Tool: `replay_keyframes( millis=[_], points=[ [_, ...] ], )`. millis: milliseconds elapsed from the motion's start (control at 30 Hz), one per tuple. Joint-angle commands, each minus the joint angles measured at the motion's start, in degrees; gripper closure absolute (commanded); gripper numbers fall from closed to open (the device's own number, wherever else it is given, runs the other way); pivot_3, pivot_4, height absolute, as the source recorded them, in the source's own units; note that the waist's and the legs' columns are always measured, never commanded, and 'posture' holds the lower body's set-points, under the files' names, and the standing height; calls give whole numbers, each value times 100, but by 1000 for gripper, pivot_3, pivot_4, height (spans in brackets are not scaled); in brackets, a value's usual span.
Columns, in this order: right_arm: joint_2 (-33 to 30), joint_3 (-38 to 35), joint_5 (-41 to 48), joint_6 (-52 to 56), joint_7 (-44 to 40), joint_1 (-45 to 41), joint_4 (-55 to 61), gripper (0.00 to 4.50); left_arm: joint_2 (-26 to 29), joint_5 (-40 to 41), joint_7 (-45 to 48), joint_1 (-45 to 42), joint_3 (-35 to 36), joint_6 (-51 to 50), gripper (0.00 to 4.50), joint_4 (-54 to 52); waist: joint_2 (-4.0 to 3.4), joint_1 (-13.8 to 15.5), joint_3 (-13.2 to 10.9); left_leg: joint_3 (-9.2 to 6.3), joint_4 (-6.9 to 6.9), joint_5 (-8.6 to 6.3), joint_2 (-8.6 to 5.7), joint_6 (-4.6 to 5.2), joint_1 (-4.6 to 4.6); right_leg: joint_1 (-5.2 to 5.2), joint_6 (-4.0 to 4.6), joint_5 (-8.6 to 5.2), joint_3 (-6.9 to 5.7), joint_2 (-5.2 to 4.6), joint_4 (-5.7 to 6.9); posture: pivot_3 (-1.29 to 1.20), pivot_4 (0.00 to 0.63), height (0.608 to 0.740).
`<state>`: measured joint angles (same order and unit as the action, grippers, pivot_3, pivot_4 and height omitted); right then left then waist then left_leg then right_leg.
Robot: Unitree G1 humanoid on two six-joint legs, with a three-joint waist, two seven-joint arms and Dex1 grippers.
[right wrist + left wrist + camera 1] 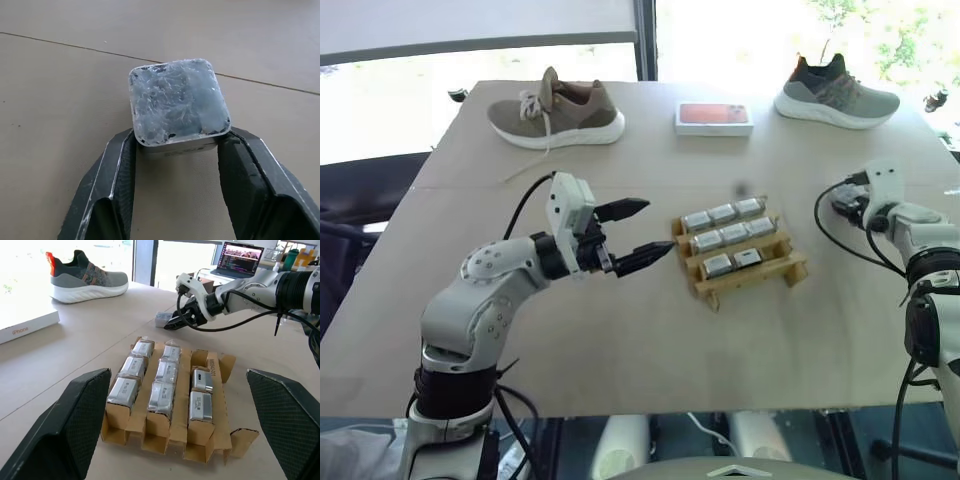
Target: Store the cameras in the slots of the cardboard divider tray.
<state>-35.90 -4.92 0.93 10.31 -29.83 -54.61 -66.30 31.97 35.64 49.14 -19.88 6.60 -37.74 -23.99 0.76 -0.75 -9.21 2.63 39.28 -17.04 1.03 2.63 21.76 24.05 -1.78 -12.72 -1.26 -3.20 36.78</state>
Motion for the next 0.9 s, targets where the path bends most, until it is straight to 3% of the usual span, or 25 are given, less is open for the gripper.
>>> replay_keyframes(
  millis=[33, 233, 400, 567, 900],
  points=[
    [-406, 78, 100, -718, -758, 905, 2256, 2686, -238, 569, -603, -406, 110, -659, 0, -84, 0, 47, 0, -3, 0, 0, 0, 0, 3, 0, 0, 0, -3, -1, 0, 0, 150, 740],
    [-1001, -128, 863, -281, -1723, 3140, 7339, 2686, -529, 2207, -1673, -1487, 538, -2681, 0, 647, -5, 112, -1, -31, 2, -1, -2, 1, 19, 5, -7, 2, -25, -6, -3, 0, 150, 740],
    [-1024, -63, 1455, 935, -1507, 3508, 9862, 2686, -964, 2946, -2196, -2404, 715, -3513, 0, 1782, 3, 84, -3, -48, 14, 1, 3, -3, -4, -21, -6, 2, -37, 5, 5, 0, 150, 740],
    [-934, 238, 1554, 1620, -1272, 3230, 10621, 2686, -1183, 3070, -2175, -2814, 622, -3751, 0, 2311, 6, 92, -2, -48, 19, 5, -3, -9, -8, -26, -4, 2, -44, 7, 5, 0, 150, 740],
    [-877, 500, 1446, 1743, -1201, 3119, 10775, 2686, -1354, 3181, -2072, -2928, 400, -4053, 0, 2251, 6, 146, -3, -51, 11, 5, -7, -10, 8, -17, -3, 1, -43, 3, -10, 0, 150, 740]
  ],
)
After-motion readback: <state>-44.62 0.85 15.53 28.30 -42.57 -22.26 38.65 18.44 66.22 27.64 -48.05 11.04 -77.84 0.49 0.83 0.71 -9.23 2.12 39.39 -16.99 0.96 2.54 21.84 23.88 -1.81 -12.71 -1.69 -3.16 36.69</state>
